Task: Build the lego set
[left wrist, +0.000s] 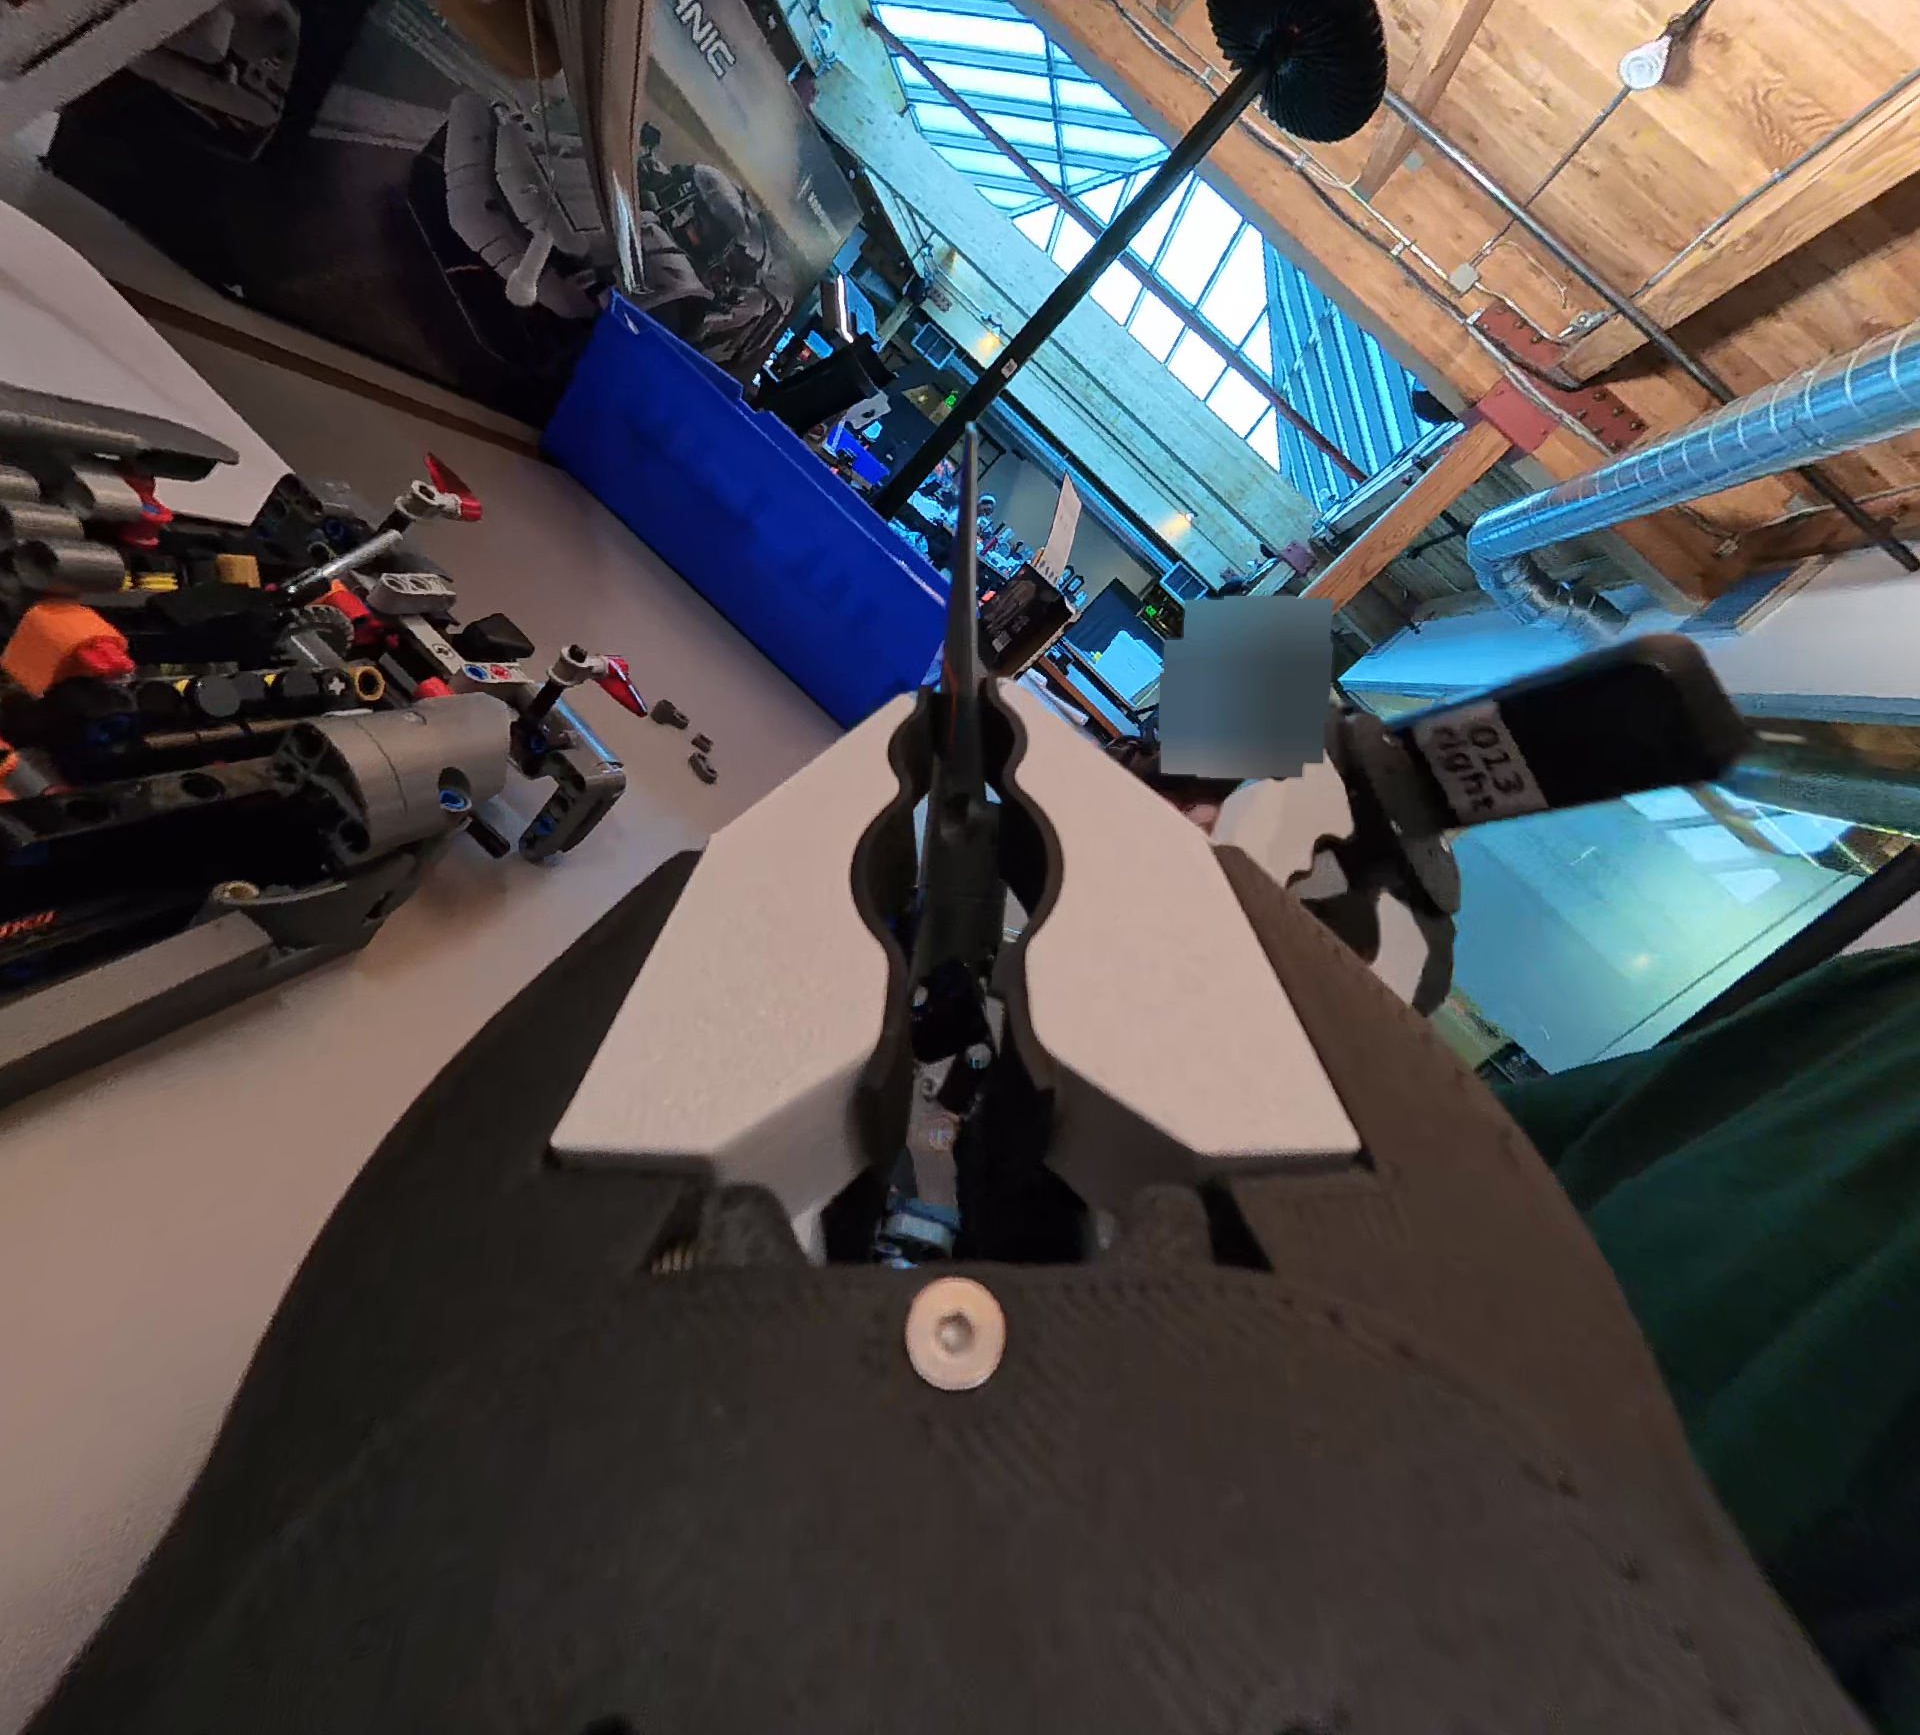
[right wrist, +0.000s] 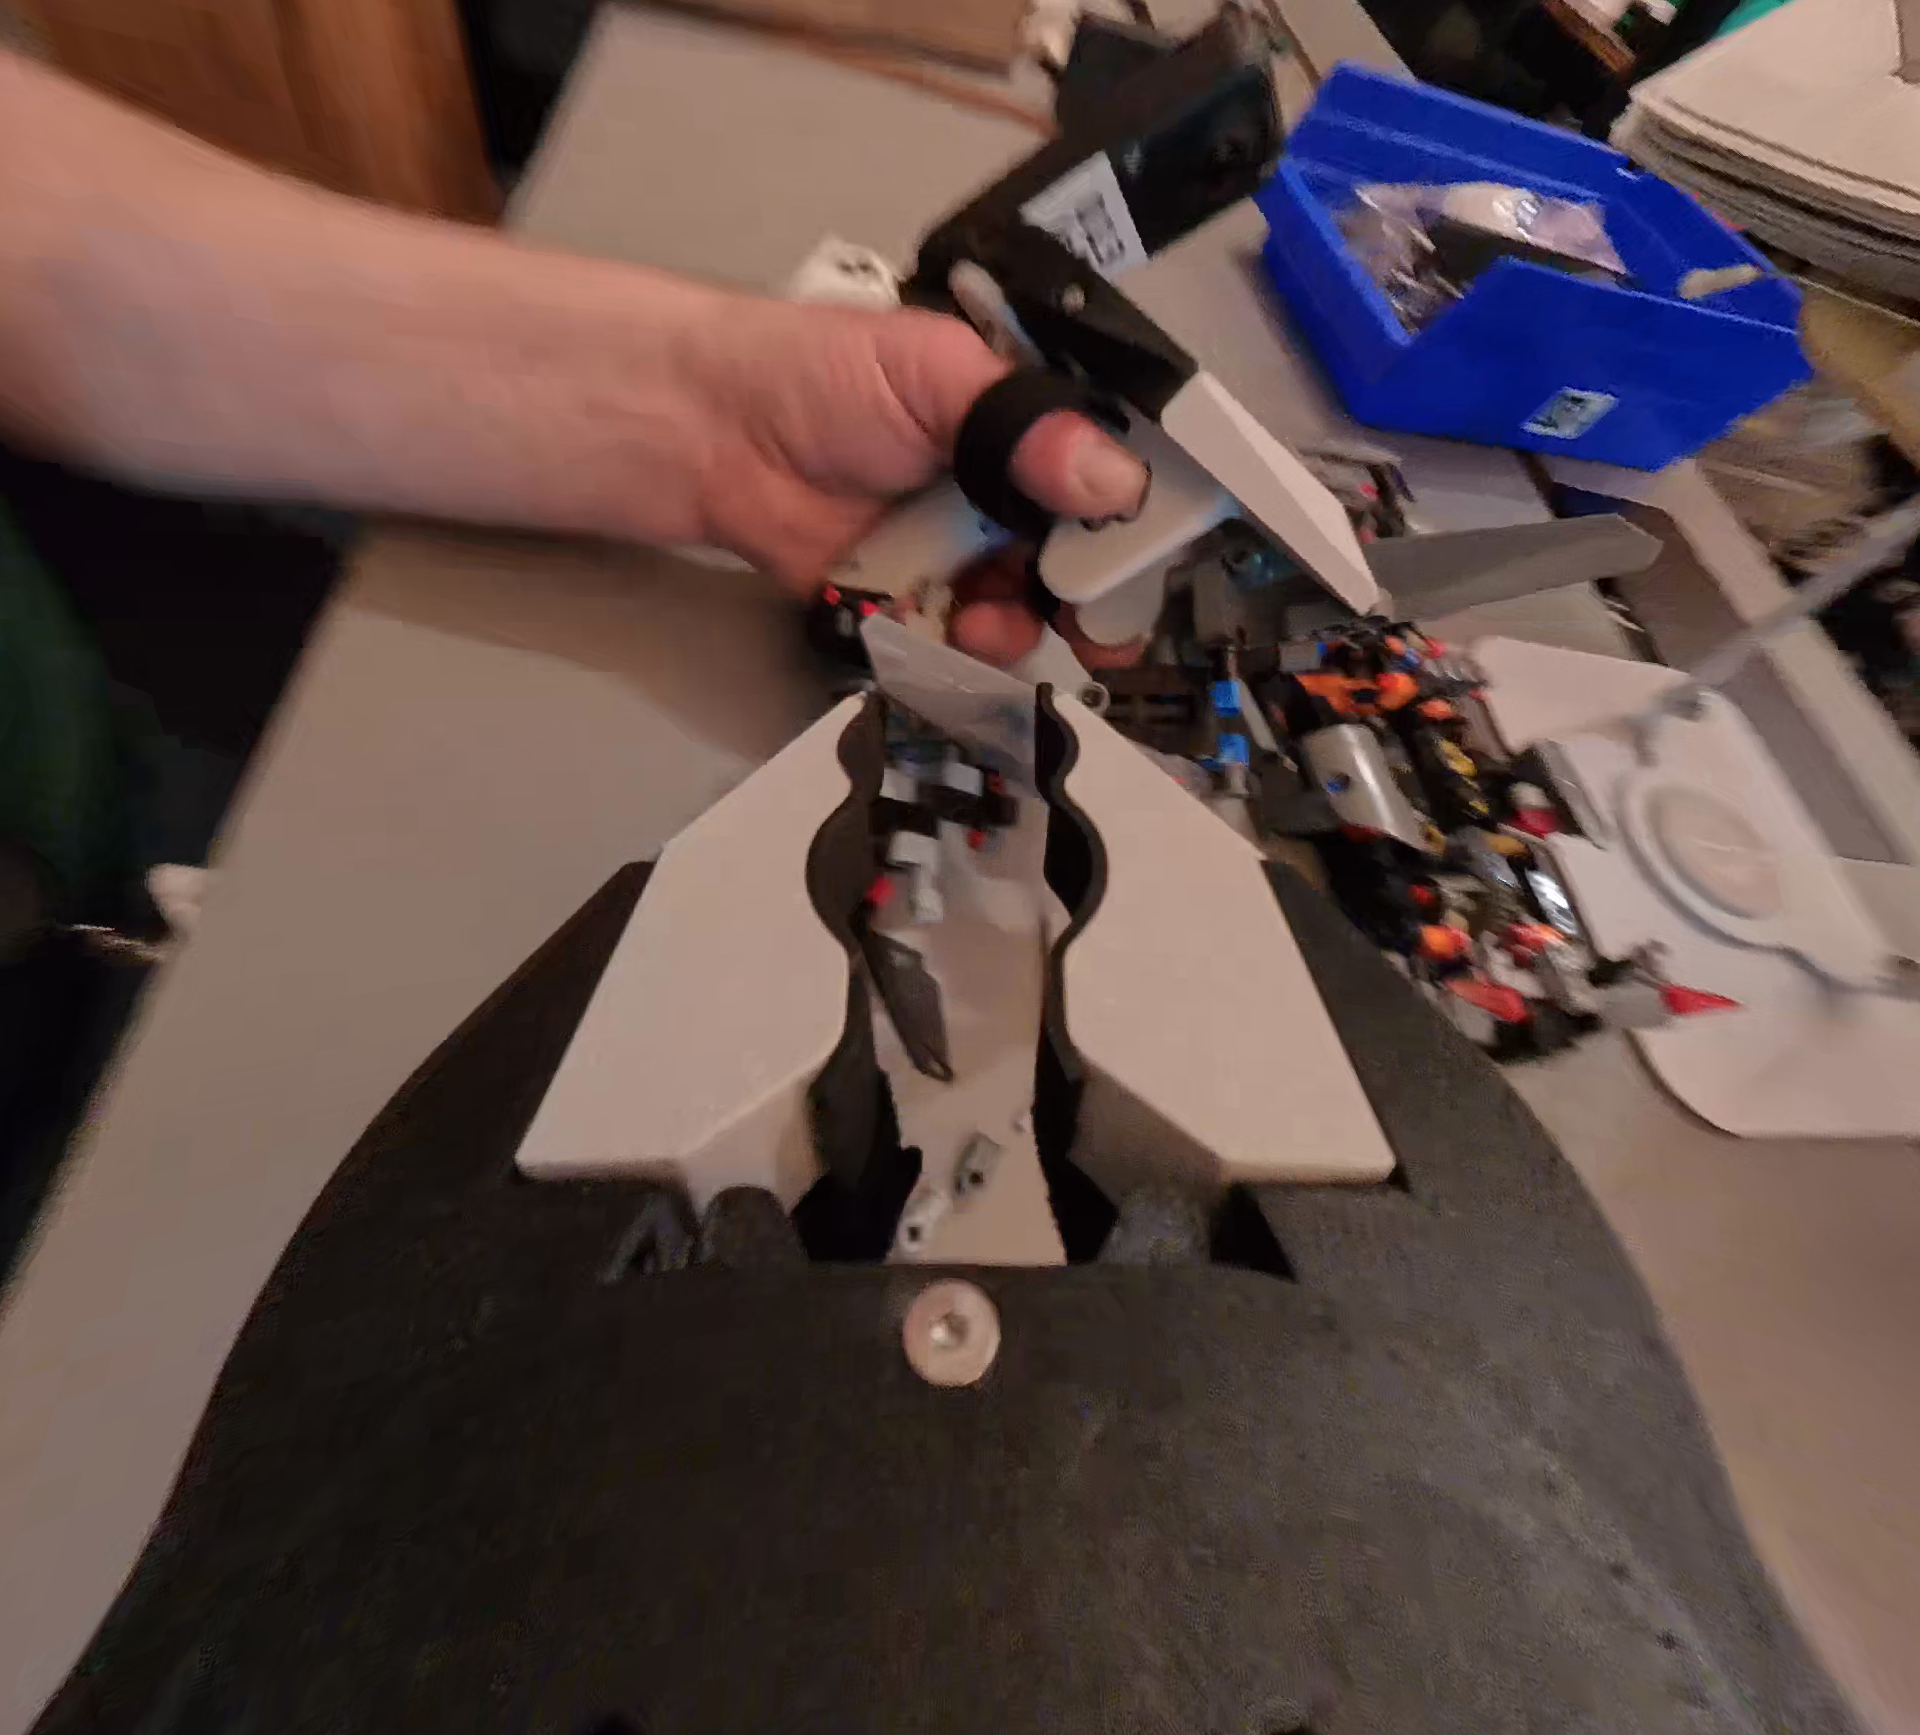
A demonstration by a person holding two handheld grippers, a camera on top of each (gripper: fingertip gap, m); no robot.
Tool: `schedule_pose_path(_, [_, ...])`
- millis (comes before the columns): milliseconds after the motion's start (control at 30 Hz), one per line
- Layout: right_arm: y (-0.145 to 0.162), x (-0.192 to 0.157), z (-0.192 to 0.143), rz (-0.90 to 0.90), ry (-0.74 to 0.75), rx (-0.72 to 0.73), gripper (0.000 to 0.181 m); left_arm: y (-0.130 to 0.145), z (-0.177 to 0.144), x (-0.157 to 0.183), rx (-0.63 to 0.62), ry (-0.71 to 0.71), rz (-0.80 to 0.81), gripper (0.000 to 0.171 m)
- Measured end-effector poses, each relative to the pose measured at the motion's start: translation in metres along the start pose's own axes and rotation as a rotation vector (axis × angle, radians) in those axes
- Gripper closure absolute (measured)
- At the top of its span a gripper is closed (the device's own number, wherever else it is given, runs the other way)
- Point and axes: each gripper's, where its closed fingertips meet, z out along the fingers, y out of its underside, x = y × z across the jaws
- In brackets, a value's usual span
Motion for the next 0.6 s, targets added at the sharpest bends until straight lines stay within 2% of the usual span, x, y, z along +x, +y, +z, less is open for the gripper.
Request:
schedule_pose_path(67, [-0.015, 0.004, -0.01, 0.064, -0.036, 0.083, 0.151, -0.005, -0.004, 0.004, 0.005, 0.017, 0.0, 0.166])
schedule_pose_path(200, [-0.036, 0.039, -0.019, 0.128, 0.051, 0.189, 0.154, -0.014, -0.008, 0.007, 0.028, 0.018, 0.001, 0.165])
schedule_pose_path(267, [-0.046, 0.036, -0.024, 0.185, -0.057, 0.249, 0.159, -0.017, -0.01, 0.011, 0.033, 0.039, -0.009, 0.166])
schedule_pose_path(300, [-0.048, 0.033, -0.026, 0.22, -0.123, 0.266, 0.154, -0.018, -0.011, 0.012, 0.038, 0.044, -0.012, 0.166])
schedule_pose_path(333, [-0.048, 0.023, -0.029, 0.235, -0.22, 0.262, 0.146, -0.018, -0.011, 0.014, 0.036, 0.047, -0.011, 0.166])
schedule_pose_path(367, [-0.051, 0.004, -0.038, 0.236, -0.363, 0.262, 0.148, -0.017, -0.012, 0.015, 0.032, 0.048, -0.008, 0.166])
schedule_pose_path(400, [-0.058, -0.002, -0.047, 0.237, -0.423, 0.284, 0.148, -0.018, -0.013, 0.015, 0.035, 0.05, -0.007, 0.166])
schedule_pose_path(467, [-0.069, 0.011, -0.055, 0.206, -0.343, 0.311, 0.15, -0.02, -0.015, 0.018, 0.045, 0.071, -0.011, 0.166])
schedule_pose_path(533, [-0.058, 0.046, -0.046, 0.169, -0.121, 0.238, 0.154, -0.021, -0.015, 0.018, 0.055, 0.082, -0.012, 0.166])
schedule_pose_path(600, [-0.047, 0.063, -0.03, 0.144, -0.021, 0.169, 0.15, -0.021, -0.014, 0.02, 0.053, 0.096, -0.006, 0.166])
